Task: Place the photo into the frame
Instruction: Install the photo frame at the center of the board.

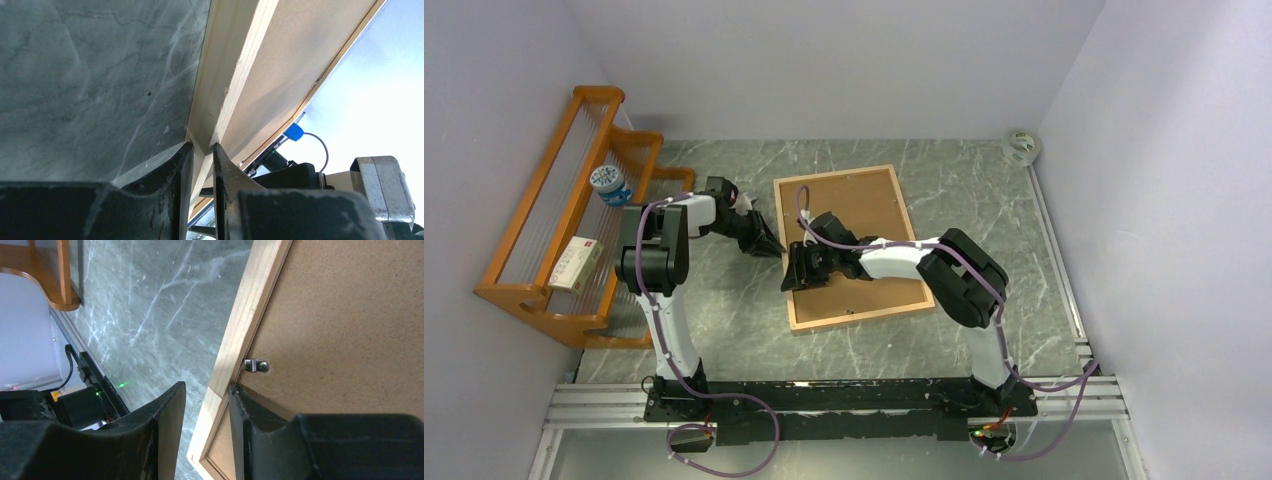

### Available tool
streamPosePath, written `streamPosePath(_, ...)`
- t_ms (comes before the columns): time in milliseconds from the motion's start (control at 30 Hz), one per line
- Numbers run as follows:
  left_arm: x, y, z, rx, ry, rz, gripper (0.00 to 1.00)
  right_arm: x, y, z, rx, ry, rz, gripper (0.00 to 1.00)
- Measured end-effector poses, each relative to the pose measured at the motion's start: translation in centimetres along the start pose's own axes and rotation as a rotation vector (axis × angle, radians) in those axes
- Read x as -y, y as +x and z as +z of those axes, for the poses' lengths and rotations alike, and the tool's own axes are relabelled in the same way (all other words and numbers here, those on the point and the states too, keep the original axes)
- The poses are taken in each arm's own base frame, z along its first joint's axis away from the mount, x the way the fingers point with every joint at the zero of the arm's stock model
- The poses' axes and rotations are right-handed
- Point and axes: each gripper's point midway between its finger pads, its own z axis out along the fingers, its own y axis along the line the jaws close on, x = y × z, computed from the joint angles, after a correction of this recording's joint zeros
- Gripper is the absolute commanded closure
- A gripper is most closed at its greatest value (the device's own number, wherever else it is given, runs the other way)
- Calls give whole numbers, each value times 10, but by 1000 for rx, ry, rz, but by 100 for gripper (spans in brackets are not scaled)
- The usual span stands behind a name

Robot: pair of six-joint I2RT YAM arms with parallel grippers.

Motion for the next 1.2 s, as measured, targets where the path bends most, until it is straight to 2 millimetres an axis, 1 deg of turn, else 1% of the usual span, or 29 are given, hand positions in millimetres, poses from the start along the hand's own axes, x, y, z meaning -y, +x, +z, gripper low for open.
streamPosePath(133,0,0,0,0,-6,2,77,0,-2,1,13,21,-7,59)
streamPosePath(267,-1,0,0,0,-6,3,77,3,-12,2,66,49,-31,61)
streamPosePath(433,-1,0,0,-1,-6,1,78,9,-16,0,92,80,-50,62)
streamPosePath(800,0,0,0,-5,-3,-3,78,8,-13,2,74,60,-53,62)
streamPosePath(1200,-2,-2,-2,-2,2,-13,79,5,-16,6,63,45,-15,62)
